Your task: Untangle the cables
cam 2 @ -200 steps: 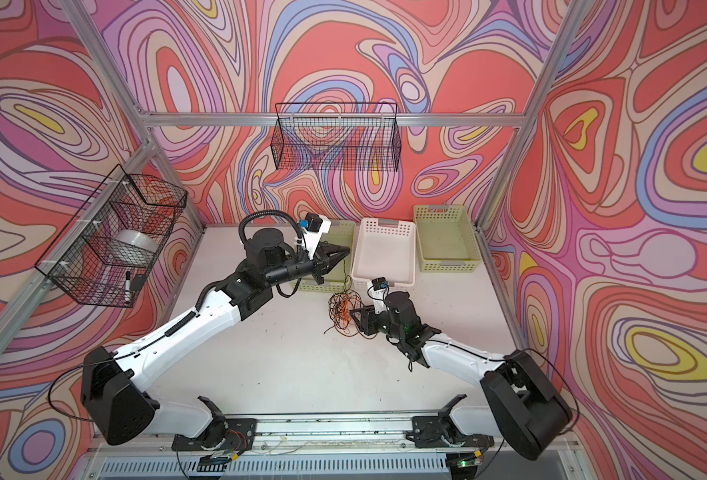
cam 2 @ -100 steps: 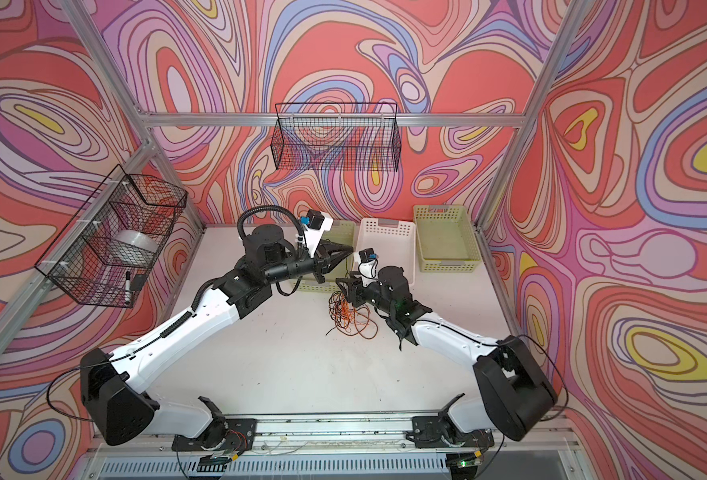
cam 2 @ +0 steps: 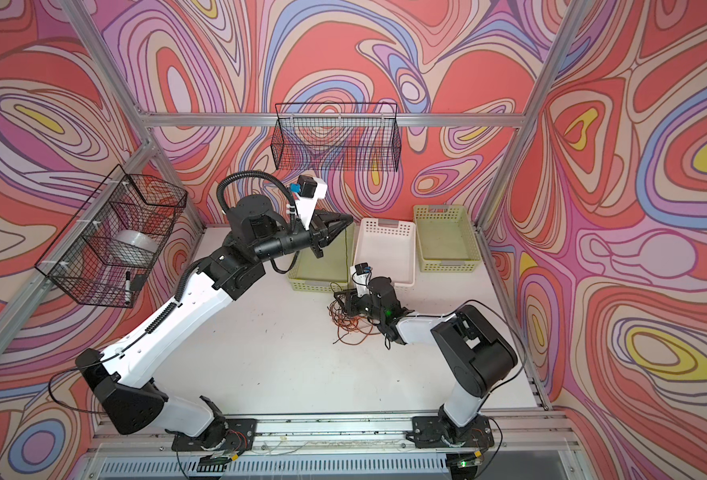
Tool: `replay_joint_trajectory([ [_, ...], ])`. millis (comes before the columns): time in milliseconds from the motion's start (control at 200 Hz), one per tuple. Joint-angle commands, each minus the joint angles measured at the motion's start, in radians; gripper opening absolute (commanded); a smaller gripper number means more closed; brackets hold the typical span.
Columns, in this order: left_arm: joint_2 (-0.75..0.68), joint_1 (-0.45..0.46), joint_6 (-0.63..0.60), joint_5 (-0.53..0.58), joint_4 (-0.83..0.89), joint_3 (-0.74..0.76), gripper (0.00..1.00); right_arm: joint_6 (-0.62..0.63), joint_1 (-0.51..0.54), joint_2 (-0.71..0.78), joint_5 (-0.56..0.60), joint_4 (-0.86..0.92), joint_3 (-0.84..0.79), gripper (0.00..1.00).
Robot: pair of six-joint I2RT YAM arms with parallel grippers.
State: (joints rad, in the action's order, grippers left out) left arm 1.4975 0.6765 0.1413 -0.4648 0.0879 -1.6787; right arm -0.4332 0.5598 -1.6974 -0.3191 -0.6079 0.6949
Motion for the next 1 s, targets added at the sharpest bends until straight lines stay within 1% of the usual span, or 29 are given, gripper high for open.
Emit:
replay_joint_trajectory([
  [0, 0.007, 0.002, -0.038, 0.03, 0.046, -0.117, 0.0, -0.018, 0.006, -0.04, 0.006, -0.003, -0.042, 0.41],
  [100, 0.023, -0.015, -0.034, 0.036, 0.076, -0.19, 0.0, -0.022, 0.006, -0.066, 0.006, -0.004, -0.047, 0.41],
  [190, 0.031, -0.041, -0.005, 0.035, 0.084, -0.238, 0.0, -0.021, 0.006, -0.069, 0.006, -0.012, -0.055, 0.41],
  [230, 0.032, -0.058, 0.013, 0.033, 0.084, -0.249, 0.0, -0.024, 0.006, -0.1, 0.013, -0.021, -0.061, 0.42],
  [320, 0.022, -0.094, 0.041, 0.037, 0.091, -0.249, 0.0, -0.018, 0.006, -0.11, 0.026, -0.021, -0.075, 0.42],
  [386, 0.001, -0.125, 0.053, 0.047, 0.096, -0.214, 0.0, -0.013, 0.007, -0.1, 0.036, -0.015, -0.085, 0.4],
  [461, -0.044, -0.161, 0.074, 0.052, 0.083, -0.124, 0.0, -0.001, 0.006, -0.081, 0.051, 0.007, -0.088, 0.38],
  [481, -0.06, -0.171, 0.079, 0.056, 0.076, -0.098, 0.0, 0.006, 0.006, -0.048, 0.057, 0.019, -0.086, 0.37],
  [611, -0.166, -0.249, 0.12, 0.061, 0.028, 0.129, 0.0, 0.05, 0.006, 0.035, 0.105, 0.139, -0.065, 0.21],
  [661, -0.206, -0.279, 0.146, 0.067, 0.007, 0.216, 0.0, 0.071, 0.006, 0.063, 0.124, 0.191, -0.053, 0.17],
  [781, -0.29, -0.359, 0.188, 0.067, -0.053, 0.433, 0.0, 0.115, 0.006, 0.105, 0.169, 0.373, 0.004, 0.12],
  [876, -0.35, -0.388, 0.19, 0.093, -0.119, 0.602, 0.0, 0.138, 0.006, 0.118, 0.211, 0.52, 0.064, 0.1],
  [966, -0.383, -0.401, 0.211, 0.066, -0.235, 0.76, 0.0, 0.16, 0.006, 0.117, 0.244, 0.636, 0.125, 0.08],
  [991, -0.39, -0.403, 0.216, 0.061, -0.266, 0.8, 0.05, 0.165, 0.006, 0.117, 0.252, 0.659, 0.14, 0.08],
])
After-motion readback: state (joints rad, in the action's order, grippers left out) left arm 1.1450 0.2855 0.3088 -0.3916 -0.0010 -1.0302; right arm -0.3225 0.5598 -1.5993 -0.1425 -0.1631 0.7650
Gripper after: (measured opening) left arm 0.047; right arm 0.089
